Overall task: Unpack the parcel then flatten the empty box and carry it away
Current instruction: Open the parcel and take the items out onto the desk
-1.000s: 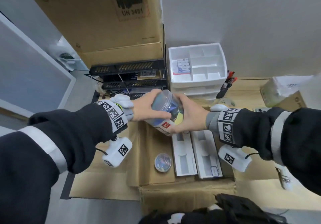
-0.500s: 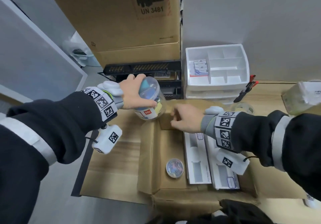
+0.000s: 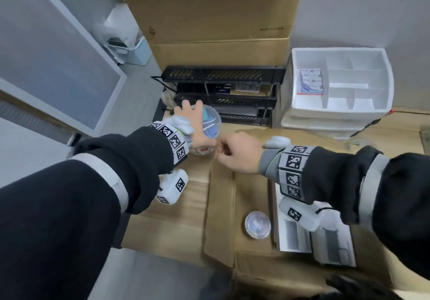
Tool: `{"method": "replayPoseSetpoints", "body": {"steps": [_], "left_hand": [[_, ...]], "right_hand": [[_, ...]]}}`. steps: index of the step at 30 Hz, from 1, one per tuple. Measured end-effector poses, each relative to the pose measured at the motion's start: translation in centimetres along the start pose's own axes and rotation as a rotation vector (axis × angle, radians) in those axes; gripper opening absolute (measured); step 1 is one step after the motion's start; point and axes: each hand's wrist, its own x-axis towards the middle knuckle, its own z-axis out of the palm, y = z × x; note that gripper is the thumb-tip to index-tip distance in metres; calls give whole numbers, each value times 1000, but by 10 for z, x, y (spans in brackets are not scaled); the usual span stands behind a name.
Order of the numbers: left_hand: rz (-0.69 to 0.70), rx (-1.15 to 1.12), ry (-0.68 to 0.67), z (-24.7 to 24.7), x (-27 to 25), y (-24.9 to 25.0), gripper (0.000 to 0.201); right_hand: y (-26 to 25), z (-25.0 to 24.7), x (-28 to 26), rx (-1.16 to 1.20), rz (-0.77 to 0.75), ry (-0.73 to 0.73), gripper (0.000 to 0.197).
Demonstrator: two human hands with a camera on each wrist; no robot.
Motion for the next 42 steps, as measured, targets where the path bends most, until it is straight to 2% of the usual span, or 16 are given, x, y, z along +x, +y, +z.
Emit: {"method": "replayPoseSetpoints", "body": {"steps": [5, 11, 14, 16, 21, 25, 27, 30, 32, 34, 37, 38, 40, 42], "left_hand": [[-46, -13, -109, 34, 23, -12, 93], [-72, 3, -136, 75, 43, -15, 113], [-130, -11, -163, 89, 54, -11, 120], [-158, -50, -168, 96, 59, -12, 125], [-105, -79, -176, 99, 69, -19, 117], [-163, -79, -147, 93, 61, -16, 118], [-115, -72, -106, 82, 53, -15, 110], [49, -167, 26, 61, 39, -16, 75], [178, -272, 91, 51, 31, -12, 60], [274, -368, 118, 41, 17, -5, 50], [369, -536, 113, 29, -8, 13, 40], [397, -574, 92, 25, -16, 19, 40], [447, -595, 24, 22, -31, 31, 41], [488, -547, -58, 25, -45, 41, 45]], "right_hand": [[4, 15, 21, -126, 36, -6, 12], [9, 21, 21, -204, -9, 52, 15], [13, 23, 23, -205, 2, 81, 17], [14, 24, 24, -214, -7, 97, 18], [15, 25, 23, -197, -28, 106, 17], [14, 24, 17, -187, -54, 100, 13], [14, 19, 12, -134, -92, 96, 10], [19, 12, -4, 49, -144, 81, 7], [30, 11, -14, 78, -143, 67, 12], [41, 13, -28, 51, -118, -39, 15], [59, 29, -45, -126, -13, -393, 5], [63, 37, -47, -199, 36, -505, 9], [68, 53, -52, -356, 55, -619, 30], [70, 71, -59, -529, 13, -645, 61]]}}
